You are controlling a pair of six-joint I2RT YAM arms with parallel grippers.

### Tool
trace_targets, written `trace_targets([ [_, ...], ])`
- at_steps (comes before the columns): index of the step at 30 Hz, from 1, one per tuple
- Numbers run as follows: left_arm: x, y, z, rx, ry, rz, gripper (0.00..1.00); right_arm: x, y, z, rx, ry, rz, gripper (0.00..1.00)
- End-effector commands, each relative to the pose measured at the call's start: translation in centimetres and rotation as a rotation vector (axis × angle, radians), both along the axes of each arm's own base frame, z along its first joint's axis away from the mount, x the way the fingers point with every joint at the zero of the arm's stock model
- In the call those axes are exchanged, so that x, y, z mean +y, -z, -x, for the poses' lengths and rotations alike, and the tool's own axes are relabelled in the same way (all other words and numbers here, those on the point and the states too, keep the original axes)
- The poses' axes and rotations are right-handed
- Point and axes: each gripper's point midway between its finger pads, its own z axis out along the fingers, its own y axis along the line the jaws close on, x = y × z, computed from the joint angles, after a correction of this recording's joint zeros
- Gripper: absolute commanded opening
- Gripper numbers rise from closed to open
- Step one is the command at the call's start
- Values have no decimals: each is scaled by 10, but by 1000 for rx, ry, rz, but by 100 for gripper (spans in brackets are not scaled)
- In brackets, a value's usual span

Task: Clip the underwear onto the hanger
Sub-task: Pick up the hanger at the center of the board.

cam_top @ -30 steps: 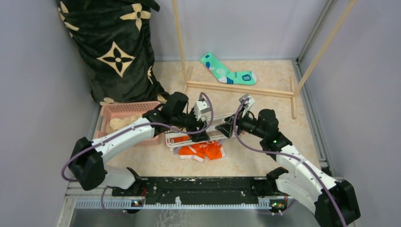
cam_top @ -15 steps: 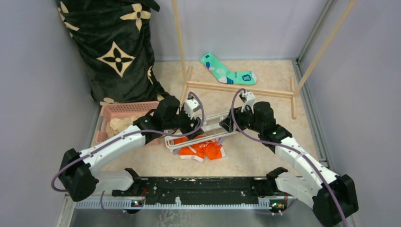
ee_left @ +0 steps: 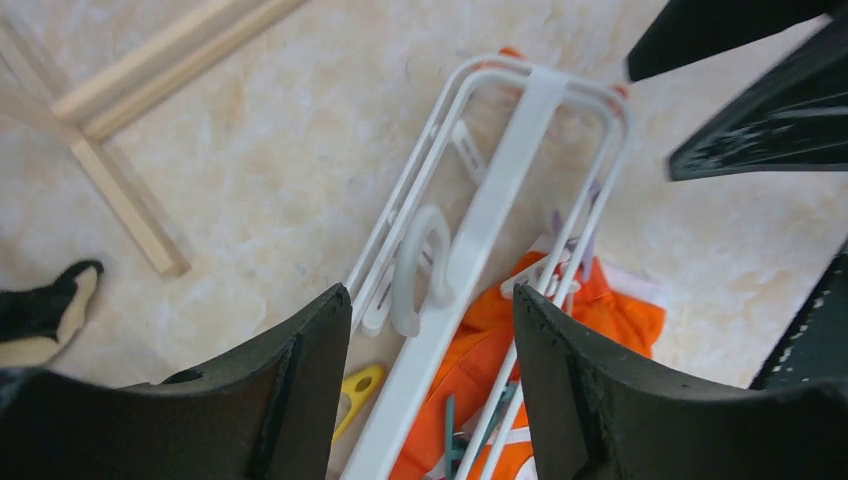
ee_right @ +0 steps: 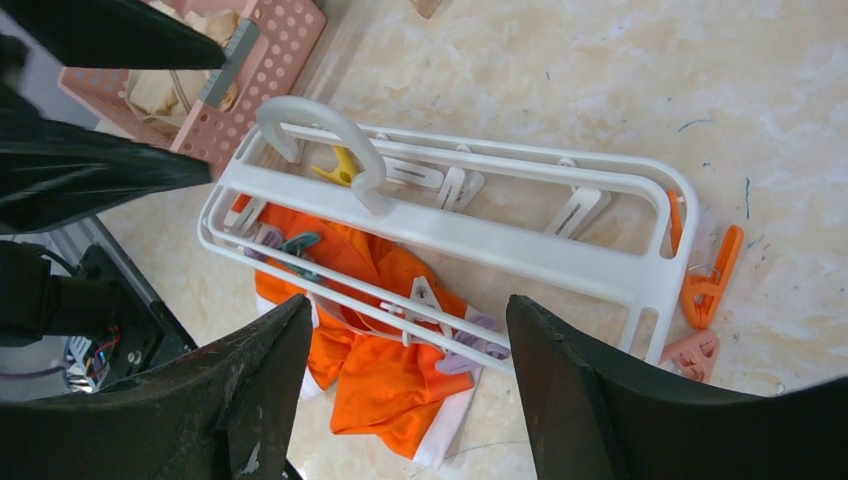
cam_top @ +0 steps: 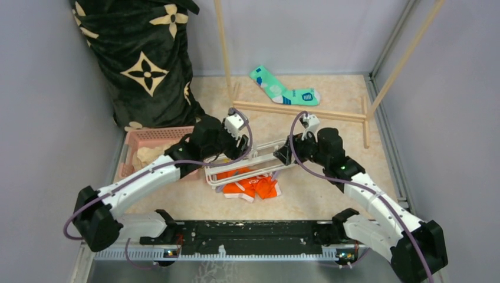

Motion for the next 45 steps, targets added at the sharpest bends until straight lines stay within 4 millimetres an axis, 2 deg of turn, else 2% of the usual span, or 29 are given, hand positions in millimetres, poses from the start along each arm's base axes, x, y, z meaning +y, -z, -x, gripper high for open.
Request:
trace_targets([
  [1, 10, 27, -20, 25, -76, -80, 66, 8, -23, 3, -85, -36, -63, 70],
  [4, 7, 40, -27, 49, -62, -84, 63, 7, -24, 6, -89, -40, -70, 70],
  [7, 1, 50, -29, 83, -29, -80, 54, 7, -26, 9, -96, -43, -79, 70],
  [14, -12, 59, -24, 113, 48, -65, 24, 5, -27, 12, -107, -40, -90, 69],
  [18, -12, 48, -29, 72, 49, -53, 3, 4, -29, 13, -119, -40, -95, 69],
  [22, -13, 5, -35, -52, 75, -30, 1, 2, -37, 14, -152, -38, -100, 68],
  [30, -14, -108, -27, -290, 180, 19, 0, -14, -79, 18, -382, 13, -128, 69],
  [34, -17, -139, -20, -352, 229, 36, 0, -18, -100, 20, -473, -9, -89, 69],
  [38, -16, -164, -22, -406, 228, 44, 0, -18, -128, 23, -555, -42, -59, 70],
  [45, -16, -202, -35, -485, 213, 23, 0, -8, -176, 34, -542, -167, -10, 69],
])
